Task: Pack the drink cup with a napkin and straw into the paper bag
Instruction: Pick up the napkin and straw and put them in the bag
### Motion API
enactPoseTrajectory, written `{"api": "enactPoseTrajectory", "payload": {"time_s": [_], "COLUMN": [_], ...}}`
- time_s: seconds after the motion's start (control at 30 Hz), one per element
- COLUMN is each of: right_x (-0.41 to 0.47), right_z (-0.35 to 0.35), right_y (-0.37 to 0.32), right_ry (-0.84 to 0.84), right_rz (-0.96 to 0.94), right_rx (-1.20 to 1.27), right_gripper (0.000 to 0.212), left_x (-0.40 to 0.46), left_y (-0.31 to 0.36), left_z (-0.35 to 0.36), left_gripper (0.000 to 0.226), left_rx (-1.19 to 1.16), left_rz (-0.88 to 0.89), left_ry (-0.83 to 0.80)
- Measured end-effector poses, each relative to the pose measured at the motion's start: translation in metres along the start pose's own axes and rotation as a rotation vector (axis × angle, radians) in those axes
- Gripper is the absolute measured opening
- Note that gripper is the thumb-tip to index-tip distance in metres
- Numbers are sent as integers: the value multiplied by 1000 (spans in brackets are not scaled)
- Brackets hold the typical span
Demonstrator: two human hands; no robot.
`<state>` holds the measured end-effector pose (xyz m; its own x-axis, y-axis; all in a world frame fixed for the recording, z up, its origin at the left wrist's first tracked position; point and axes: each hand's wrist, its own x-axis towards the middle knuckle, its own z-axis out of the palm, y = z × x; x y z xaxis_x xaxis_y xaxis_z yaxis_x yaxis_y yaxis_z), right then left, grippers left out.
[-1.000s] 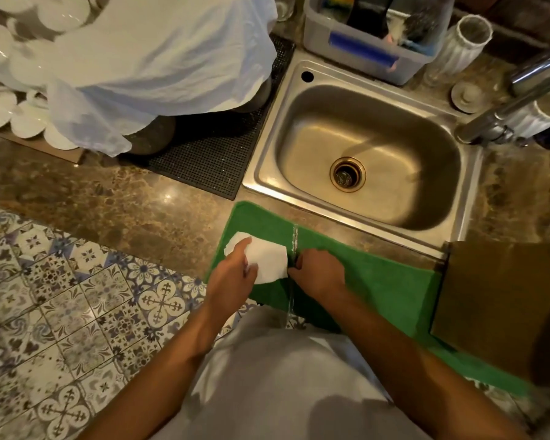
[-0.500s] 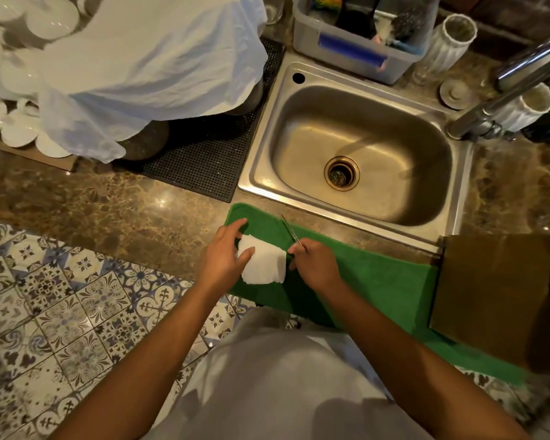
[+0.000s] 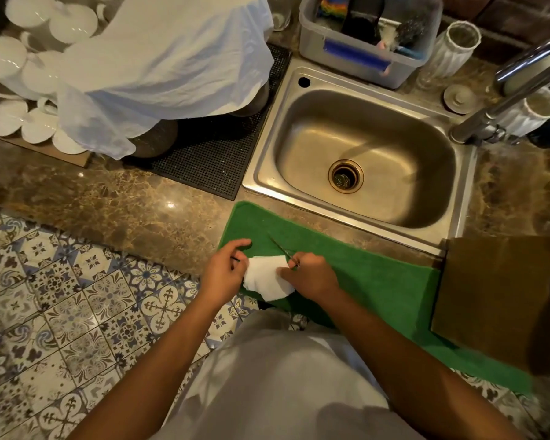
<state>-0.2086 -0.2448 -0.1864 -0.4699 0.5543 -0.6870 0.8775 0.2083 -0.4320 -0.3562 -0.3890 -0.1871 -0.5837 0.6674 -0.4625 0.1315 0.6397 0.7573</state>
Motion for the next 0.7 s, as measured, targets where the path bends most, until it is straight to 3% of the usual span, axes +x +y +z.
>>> {"api": "enactPoseTrajectory", "payload": {"time_s": [0.1, 0.27, 0.47, 0.57, 0.7], "right_x": [-1, -20, -60, -82, -110], "right_z": [-5, -21, -61, -84, -118], "right_y": [5, 16, 27, 39, 69], "right_ry": [-58, 18, 3, 11, 12], "right_rz": [-13, -90, -181, -158, -175], "right_rx": [189, 483, 592, 680, 765], "right_gripper": [36, 32, 18, 18, 16], "left_x": [-8, -19, -25, -32, -50], "left_y": [11, 39, 60, 80, 118], "left_z": [-2, 1, 16, 32, 57], "left_gripper": [45, 44, 76, 73, 62], "left_rx": [-176, -334, -60, 91, 109], "left_rz": [-35, -23, 204, 325, 398], "left_ry": [-45, -63, -226, -241, -194]}}
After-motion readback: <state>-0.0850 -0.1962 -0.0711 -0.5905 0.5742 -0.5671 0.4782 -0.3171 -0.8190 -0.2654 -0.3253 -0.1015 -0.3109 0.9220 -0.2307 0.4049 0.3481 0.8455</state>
